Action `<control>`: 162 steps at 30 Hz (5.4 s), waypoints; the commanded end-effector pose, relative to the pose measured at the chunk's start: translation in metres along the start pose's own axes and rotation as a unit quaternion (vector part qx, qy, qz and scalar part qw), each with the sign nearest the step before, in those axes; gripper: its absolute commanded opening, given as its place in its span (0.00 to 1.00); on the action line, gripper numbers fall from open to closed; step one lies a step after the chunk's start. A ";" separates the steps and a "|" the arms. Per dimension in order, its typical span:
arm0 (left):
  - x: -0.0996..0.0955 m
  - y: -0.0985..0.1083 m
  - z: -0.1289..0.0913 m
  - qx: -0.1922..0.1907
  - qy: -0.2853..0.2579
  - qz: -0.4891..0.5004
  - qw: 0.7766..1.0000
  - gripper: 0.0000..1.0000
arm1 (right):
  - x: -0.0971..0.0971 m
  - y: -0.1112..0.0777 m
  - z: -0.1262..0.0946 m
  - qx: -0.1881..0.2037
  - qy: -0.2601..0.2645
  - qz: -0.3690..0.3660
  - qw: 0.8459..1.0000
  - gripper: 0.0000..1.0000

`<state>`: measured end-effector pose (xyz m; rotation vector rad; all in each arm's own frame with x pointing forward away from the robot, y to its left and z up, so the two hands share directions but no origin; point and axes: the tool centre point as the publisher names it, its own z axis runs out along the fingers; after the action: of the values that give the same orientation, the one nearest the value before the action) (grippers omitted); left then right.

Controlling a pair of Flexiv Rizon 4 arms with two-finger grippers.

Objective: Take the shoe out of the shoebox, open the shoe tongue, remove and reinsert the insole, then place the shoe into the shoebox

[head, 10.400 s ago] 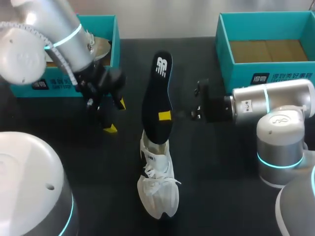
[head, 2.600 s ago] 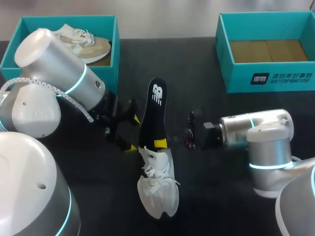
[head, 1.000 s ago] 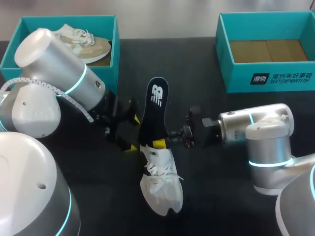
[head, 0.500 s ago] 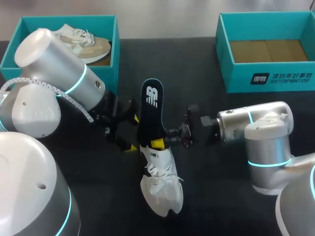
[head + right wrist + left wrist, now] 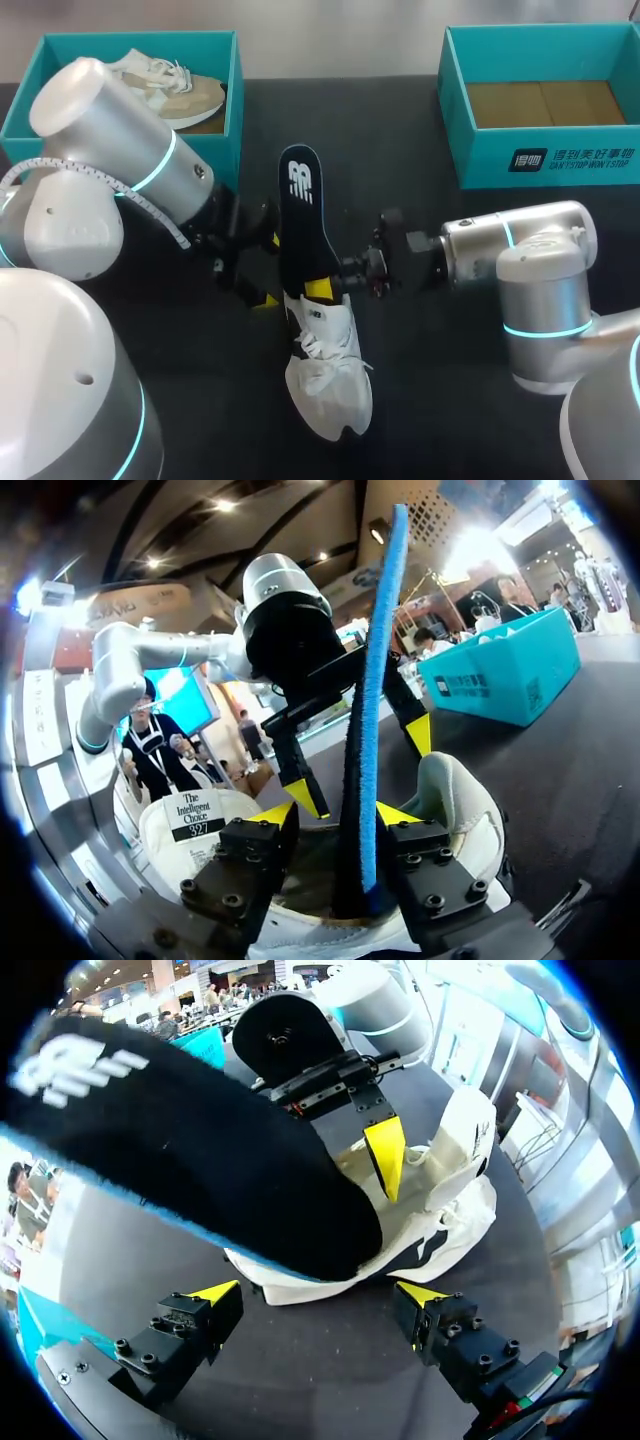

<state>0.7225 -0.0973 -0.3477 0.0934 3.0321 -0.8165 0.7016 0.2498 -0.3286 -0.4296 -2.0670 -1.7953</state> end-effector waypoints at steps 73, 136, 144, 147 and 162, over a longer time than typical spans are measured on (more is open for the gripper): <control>0.000 0.000 0.001 0.000 0.000 0.000 1.000 1.00 | 0.003 -0.020 0.010 0.018 0.035 0.069 0.997 0.43; 0.000 0.000 0.001 0.000 0.000 0.000 1.000 1.00 | -0.007 0.012 0.021 -0.001 0.006 0.134 0.991 0.00; 0.000 0.000 0.001 0.000 0.000 0.000 1.000 1.00 | -0.005 -0.009 0.022 0.009 0.010 0.165 0.986 0.00; 0.000 0.000 0.001 0.000 0.000 0.000 1.000 1.00 | -0.002 -0.016 0.022 0.010 0.010 0.182 0.983 0.00; 0.000 0.000 0.001 0.000 0.000 0.000 1.000 1.00 | 0.003 -0.022 0.020 0.003 0.015 0.177 0.984 0.33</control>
<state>0.7225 -0.0973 -0.3477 0.0934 3.0321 -0.8165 0.6892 0.2661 -0.3490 -0.7099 -1.8340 -1.5685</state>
